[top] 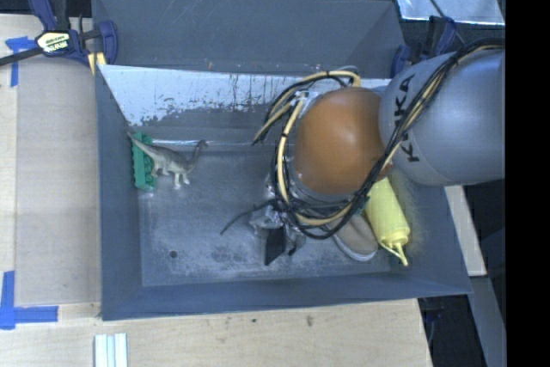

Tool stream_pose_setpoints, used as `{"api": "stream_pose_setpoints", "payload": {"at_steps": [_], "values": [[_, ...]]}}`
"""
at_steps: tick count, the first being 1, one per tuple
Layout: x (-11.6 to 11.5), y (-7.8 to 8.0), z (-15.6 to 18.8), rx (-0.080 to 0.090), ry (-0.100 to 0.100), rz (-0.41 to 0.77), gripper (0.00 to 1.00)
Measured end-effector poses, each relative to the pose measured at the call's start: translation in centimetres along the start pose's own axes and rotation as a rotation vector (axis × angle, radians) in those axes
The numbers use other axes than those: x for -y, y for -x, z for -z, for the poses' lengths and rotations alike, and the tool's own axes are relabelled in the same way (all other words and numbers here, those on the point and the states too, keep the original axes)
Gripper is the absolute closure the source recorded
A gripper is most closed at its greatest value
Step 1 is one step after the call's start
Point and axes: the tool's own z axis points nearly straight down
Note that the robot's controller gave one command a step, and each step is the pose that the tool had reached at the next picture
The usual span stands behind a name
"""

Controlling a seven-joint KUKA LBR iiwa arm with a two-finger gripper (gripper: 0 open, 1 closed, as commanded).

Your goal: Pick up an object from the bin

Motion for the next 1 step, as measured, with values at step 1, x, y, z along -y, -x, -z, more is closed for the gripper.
{"api": "stream_pose_setpoints", "payload": {"at_steps": [1], "values": [[0.00,0.00,0.00,0.000,0.000,-0.001,1.00]]}}
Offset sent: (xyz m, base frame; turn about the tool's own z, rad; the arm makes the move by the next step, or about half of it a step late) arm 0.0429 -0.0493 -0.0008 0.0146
